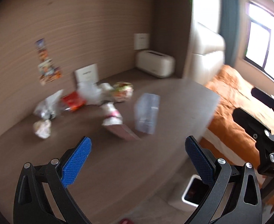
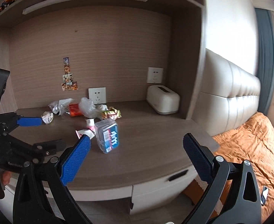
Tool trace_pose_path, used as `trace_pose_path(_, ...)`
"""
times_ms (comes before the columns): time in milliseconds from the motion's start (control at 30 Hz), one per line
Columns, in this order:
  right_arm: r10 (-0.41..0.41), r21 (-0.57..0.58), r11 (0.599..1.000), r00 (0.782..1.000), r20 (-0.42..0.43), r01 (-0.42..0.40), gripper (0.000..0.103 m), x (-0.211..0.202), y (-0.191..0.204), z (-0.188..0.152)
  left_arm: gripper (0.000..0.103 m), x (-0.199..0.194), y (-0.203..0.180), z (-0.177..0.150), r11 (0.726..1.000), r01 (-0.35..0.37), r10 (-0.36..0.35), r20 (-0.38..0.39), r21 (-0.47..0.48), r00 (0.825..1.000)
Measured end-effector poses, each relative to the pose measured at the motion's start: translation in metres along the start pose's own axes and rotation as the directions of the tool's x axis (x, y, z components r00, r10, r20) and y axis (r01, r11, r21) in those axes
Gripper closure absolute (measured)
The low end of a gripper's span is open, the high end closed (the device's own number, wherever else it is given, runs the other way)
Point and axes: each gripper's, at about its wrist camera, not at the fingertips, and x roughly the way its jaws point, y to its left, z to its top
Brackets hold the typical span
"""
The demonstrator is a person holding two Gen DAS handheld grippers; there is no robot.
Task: Collect trash
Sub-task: 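Move both open tools back toward the remaining desk trash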
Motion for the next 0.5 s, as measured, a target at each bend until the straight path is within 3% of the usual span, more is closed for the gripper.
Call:
trace_pose_path(33, 0.011, -0.004, 1.000, 1.000, -0.009, -0.011, 0.004, 0.010, 0.005, 0.001, 0.004, 0.009, 0.010, 0.000, 1.000, -0.016, 0.016, -0.007, -0.023, 1.000)
trace_pose_path(167, -0.024, -0.052, 0.998, 0.999, -0.043, 0.022, 0.004, 0.043, 0.022, -0.002, 0.004, 0.045, 0.034, -0.006, 0.998, 0.030, -0.032, -0.039, -0.059, 0.999)
trace_pose_path(267, 0.010, -0.051, 0.999, 0.996, -0.088, -0.014, 0.004, 0.069, 0.029, -0.007, 0.004, 0.066, 0.062, 0.000, 0.989, 0.077, -0.086, -0.064, -0.129, 0.994)
trace_pose_path(367, -0.009, -0.090, 0.996, 0.994, -0.113, -0.001, 0.004, 0.092, 0.037, -0.011, 0.004, 0.083, 0.084, 0.009, 0.981, 0.099, -0.113, -0.082, -0.165, 0.990)
trace_pose_path(433, 0.002, -0.064, 0.998, 0.993, -0.122, -0.009, 0.004, 0.104, 0.038, -0.011, 0.004, 0.095, 0.093, 0.020, 0.980, 0.121, -0.137, -0.097, -0.161, 0.986)
trace_pose_path(500, 0.000, -0.045, 0.999, 0.992, -0.127, -0.006, 0.004, 0.113, 0.040, -0.010, 0.004, 0.106, 0.096, 0.028, 0.987, 0.105, -0.118, -0.102, -0.125, 0.988)
